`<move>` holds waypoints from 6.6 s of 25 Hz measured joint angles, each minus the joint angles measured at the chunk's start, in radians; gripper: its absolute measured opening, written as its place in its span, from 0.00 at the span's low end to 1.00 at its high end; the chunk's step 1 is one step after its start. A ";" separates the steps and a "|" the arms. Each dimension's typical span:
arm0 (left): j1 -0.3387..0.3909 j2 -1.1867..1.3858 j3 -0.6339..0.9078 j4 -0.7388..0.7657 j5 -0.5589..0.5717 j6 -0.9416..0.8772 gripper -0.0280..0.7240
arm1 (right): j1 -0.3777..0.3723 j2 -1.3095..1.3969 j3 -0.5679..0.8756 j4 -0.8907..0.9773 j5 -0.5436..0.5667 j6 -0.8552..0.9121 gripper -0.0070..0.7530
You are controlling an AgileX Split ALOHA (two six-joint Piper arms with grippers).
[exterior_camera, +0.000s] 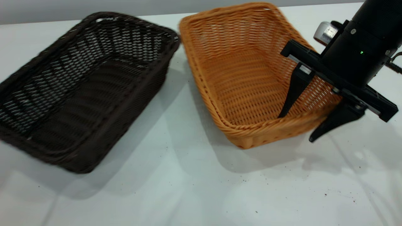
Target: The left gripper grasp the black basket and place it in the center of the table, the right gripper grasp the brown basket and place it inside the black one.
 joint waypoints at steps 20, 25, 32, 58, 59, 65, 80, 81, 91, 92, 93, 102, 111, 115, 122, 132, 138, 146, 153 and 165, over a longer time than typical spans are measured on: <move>0.000 0.000 0.000 0.000 0.052 -0.003 0.54 | -0.009 0.004 -0.004 -0.007 -0.564 -0.115 0.14; 0.000 -0.002 0.000 0.003 0.181 0.002 0.54 | -0.067 0.004 -0.073 -0.015 -0.571 -0.208 0.14; -0.007 -0.002 0.000 0.008 0.422 0.029 0.54 | -0.164 0.004 -0.244 -0.022 -0.357 -0.341 0.14; -0.483 0.030 0.003 0.588 0.744 -0.672 0.54 | -0.304 0.002 -0.619 -0.370 -0.090 -0.274 0.14; -0.483 0.041 0.003 0.587 0.744 -0.683 0.54 | -0.304 0.002 -0.619 -0.370 -0.083 -0.274 0.14; -0.488 0.127 0.004 0.575 0.740 -0.684 0.54 | -0.304 0.002 -0.618 -0.375 -0.076 -0.276 0.14; -0.488 0.238 0.009 0.569 0.738 -0.684 0.54 | -0.304 0.002 -0.618 -0.390 -0.080 -0.276 0.14; -0.488 0.239 0.009 0.569 0.738 -0.684 0.54 | -0.304 0.002 -0.618 -0.390 -0.080 -0.276 0.14; -0.488 0.285 0.010 0.583 0.739 -0.684 0.54 | -0.304 0.002 -0.618 -0.390 -0.081 -0.278 0.14; -0.488 0.291 0.010 0.583 0.739 -0.684 0.54 | -0.304 0.002 -0.618 -0.390 -0.081 -0.281 0.14; -0.488 0.299 0.010 0.583 0.739 -0.684 0.54 | -0.304 0.002 -0.618 -0.390 -0.081 -0.282 0.14; -0.488 0.334 0.010 0.613 0.739 -0.681 0.53 | -0.304 0.002 -0.618 -0.390 -0.083 -0.287 0.14; -0.502 0.341 0.011 0.609 0.740 -0.587 0.26 | -0.304 0.002 -0.618 -0.391 -0.086 -0.296 0.14; -0.525 0.341 0.011 0.607 0.740 -0.539 0.26 | -0.304 0.002 -0.618 -0.391 -0.086 -0.303 0.14; -0.623 0.341 0.011 0.602 0.741 -0.423 0.26 | -0.304 0.002 -0.618 -0.391 -0.086 -0.307 0.14; -0.806 0.341 0.000 0.602 0.658 -0.332 0.26 | -0.304 0.002 -0.618 -0.391 -0.085 -0.309 0.14; -0.892 0.372 -0.056 0.602 0.591 -0.331 0.24 | -0.304 0.002 -0.618 -0.391 -0.061 -0.310 0.14; -0.988 0.407 -0.081 0.600 0.622 -0.396 0.24 | -0.304 0.002 -0.618 -0.395 -0.023 -0.310 0.14; -0.990 0.407 -0.081 0.602 0.629 -0.535 0.24 | -0.304 0.002 -0.618 -0.395 -0.023 -0.318 0.14; -0.996 0.407 -0.080 0.603 0.631 -0.523 0.24 | -0.304 0.002 -0.618 -0.395 -0.019 -0.328 0.14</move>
